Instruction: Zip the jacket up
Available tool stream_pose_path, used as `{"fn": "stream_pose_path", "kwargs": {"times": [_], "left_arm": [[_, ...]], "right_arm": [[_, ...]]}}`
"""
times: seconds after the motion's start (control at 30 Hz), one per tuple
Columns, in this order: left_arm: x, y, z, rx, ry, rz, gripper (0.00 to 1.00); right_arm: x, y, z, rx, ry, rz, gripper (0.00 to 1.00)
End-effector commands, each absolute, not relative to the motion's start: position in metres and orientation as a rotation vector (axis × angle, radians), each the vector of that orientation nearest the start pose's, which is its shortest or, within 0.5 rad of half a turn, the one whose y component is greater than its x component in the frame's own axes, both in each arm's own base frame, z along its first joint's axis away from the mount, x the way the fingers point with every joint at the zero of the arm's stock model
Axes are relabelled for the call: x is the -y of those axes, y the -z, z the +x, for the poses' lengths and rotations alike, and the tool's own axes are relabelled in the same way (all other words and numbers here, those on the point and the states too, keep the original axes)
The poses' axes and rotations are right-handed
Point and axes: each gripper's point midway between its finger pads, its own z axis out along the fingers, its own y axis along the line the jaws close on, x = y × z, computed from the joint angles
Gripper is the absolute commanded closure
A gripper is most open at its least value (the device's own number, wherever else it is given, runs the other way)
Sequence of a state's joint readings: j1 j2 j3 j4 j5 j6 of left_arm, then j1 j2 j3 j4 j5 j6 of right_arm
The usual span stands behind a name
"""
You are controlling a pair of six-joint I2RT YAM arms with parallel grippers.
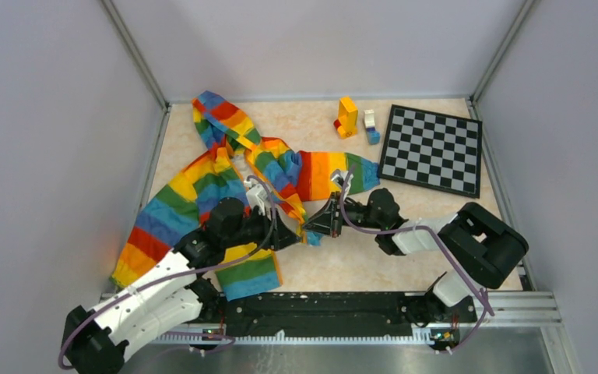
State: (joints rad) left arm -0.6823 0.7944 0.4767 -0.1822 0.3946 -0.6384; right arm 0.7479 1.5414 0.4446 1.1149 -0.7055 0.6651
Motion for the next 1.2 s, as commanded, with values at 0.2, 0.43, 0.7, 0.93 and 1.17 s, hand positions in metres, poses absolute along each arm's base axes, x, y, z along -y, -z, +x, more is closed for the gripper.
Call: {"fn": "stream_pose_path", "kwargs": {"times": [0.2,0.43,0.7,0.93,1.17], "left_arm": [[0.260,-0.195,0.147,-2.091,1.425,0.266,0.61],[0.261,-0.184,0.151,-2.109,1.408,0.239,0.70],[0.261,-0.163,0.157,-2.168,1.341,0.242,0.65],[0.265,-0.153,0.160,-2.188,1.331,0.259,0.64],[0.268,-0.148,0.162,-2.198,1.329,0.273,0.69]], "right_arm": [[-0.346,-0.167,0.182,-1.604,-1.607,-0.715,1.00],[-0.346,-0.168,0.182,-1.602,-1.609,-0.712,1.00],[-0.345,-0.168,0.182,-1.598,-1.614,-0.709,1.00],[-0.345,-0.168,0.182,-1.598,-1.616,-0.706,1.00],[-0.345,-0.169,0.182,-1.595,-1.623,-0.706,1.00]]}}
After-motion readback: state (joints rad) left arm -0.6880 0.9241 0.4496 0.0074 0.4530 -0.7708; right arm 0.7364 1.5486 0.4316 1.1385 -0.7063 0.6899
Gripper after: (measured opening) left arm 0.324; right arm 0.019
